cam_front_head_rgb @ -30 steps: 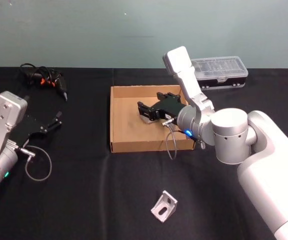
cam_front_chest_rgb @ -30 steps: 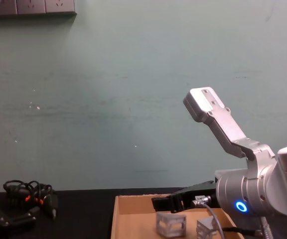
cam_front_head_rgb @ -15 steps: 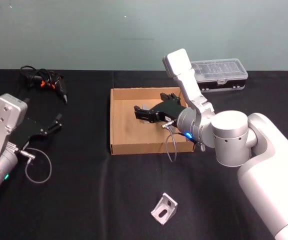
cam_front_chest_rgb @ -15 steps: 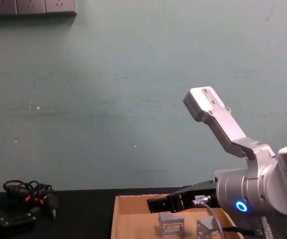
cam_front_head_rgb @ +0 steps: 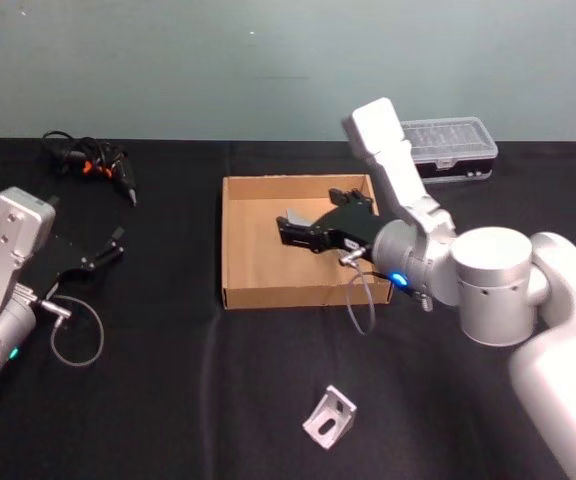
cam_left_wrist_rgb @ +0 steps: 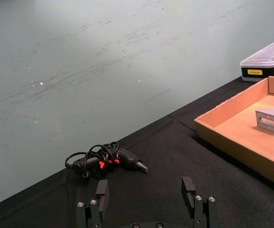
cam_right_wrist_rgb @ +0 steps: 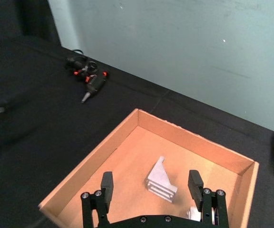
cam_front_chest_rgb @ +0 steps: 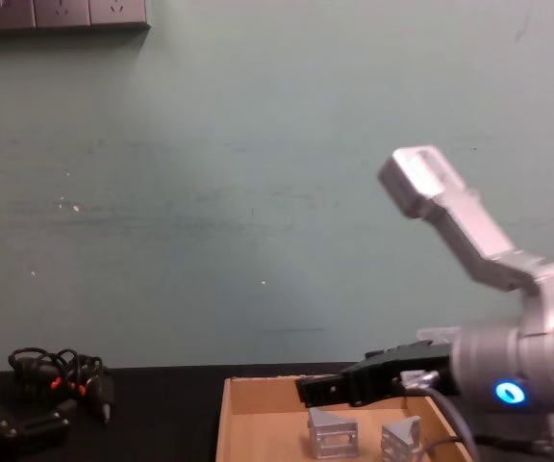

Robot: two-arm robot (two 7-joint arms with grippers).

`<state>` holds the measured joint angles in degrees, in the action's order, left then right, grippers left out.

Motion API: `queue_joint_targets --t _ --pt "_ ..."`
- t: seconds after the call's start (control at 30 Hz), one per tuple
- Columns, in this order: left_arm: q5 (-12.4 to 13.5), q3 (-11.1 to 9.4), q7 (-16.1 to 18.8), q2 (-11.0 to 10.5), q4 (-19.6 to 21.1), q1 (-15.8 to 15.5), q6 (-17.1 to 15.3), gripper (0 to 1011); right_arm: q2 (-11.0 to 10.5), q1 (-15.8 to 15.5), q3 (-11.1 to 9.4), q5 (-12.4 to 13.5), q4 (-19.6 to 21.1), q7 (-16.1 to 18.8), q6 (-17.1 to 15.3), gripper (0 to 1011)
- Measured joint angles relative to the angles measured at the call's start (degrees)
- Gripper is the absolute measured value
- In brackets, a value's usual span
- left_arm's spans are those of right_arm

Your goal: Use one hand to pick up the angle iron from the table and place it into the box.

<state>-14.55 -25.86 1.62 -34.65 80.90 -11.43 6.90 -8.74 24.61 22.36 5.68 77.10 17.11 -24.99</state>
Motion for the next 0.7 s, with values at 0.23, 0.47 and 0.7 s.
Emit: queue_joint_targets --t 0.23,0.47,0.7 --pt "0.0 0.0 0.0 0.0 0.0 0.0 0.0 1004 -5.7 -6.2 -1.6 1.9 12.2 3.3 -4.6 1003" --pt "0.0 0.0 0.0 0.0 0.0 0.0 0.0 1005 -12.8 -13.6 -4.0 5.3 24.5 6.9 -10.0 1003" --pt "0.0 0.0 0.0 0.0 0.0 0.0 0.0 1005 -20.7 -20.2 -5.1 7.3 34.9 9.8 -15.4 1003"
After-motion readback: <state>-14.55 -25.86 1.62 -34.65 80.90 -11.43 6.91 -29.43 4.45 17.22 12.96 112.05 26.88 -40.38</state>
